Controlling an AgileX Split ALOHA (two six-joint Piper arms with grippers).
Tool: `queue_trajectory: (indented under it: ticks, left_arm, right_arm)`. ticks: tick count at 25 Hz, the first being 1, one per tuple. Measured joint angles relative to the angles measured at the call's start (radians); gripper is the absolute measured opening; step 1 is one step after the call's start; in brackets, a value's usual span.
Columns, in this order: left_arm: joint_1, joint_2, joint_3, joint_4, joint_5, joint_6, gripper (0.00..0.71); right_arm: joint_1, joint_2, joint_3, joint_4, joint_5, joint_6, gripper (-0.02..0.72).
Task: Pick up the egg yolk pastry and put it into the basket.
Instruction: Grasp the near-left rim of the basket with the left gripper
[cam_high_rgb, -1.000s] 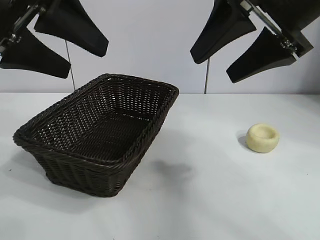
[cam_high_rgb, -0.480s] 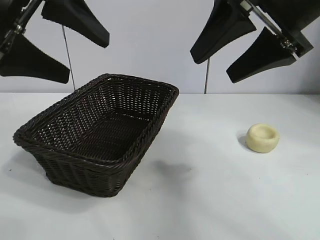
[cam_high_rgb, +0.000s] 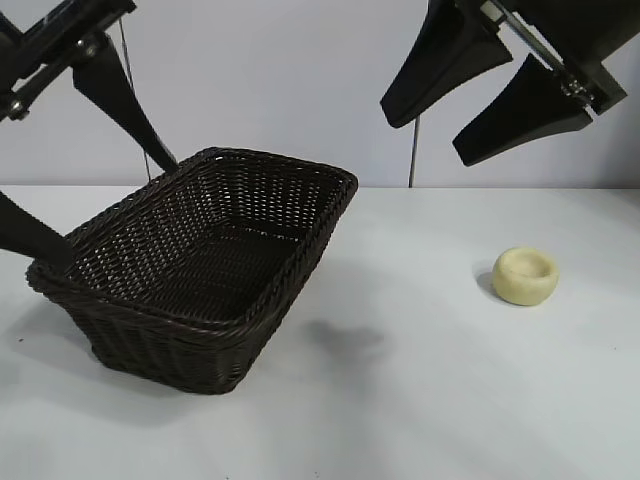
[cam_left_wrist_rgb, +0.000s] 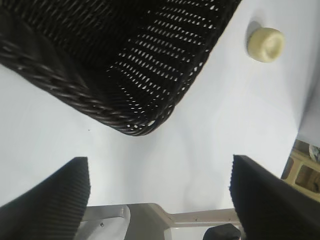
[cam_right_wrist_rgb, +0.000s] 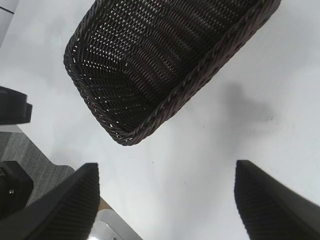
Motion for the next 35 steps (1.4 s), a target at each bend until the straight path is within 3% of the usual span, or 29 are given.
queue_trajectory:
  ticks: [18, 27, 29, 35]
  left_arm:
    - [0.000, 0.240, 0.007, 0.009, -0.219, -0.172, 0.561]
    - [0.000, 0.359, 0.007, 0.013, -0.273, -0.186, 0.549]
    - [0.000, 0.359, 0.007, 0.013, -0.282, -0.186, 0.484]
    - [0.000, 0.359, 0.006, 0.005, -0.300, -0.198, 0.140]
  right_arm:
    - [0.000, 0.000, 0.000, 0.000, 0.000, 0.000, 0.540]
    - [0.000, 0.000, 0.000, 0.000, 0.000, 0.000, 0.540]
    - [0.000, 0.000, 0.000, 0.000, 0.000, 0.000, 0.540]
    - [0.000, 0.000, 0.000, 0.000, 0.001, 0.000, 0.540]
